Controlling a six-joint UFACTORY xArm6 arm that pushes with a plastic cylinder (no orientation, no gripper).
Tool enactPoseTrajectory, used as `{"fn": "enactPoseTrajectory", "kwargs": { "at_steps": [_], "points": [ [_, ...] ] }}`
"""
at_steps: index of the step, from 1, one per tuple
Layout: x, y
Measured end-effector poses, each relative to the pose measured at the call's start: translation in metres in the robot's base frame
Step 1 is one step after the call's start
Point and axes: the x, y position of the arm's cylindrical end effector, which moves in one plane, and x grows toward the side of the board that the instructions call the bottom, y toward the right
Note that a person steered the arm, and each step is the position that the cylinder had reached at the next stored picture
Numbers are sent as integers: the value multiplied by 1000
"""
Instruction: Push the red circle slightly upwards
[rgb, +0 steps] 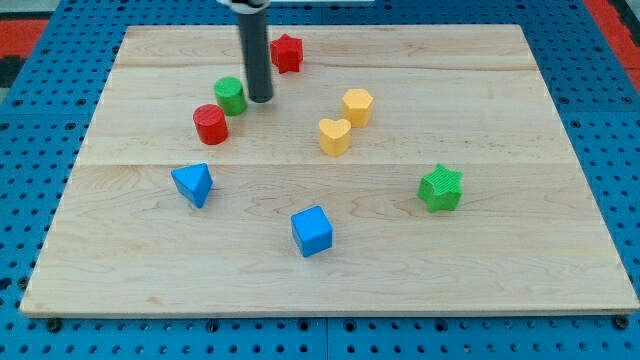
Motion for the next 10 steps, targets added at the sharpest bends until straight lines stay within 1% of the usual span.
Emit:
{"fn": "enactPoseTrajectory", "kwargs": {
  "at_steps": [1,2,3,4,5,7,8,9,10],
  "points": [
    [0,-74],
    [23,-79],
    [45,-112],
    [60,-102],
    [87,-50],
    [61,-18],
    [79,37],
    [79,78],
    [79,80]
  ]
}}
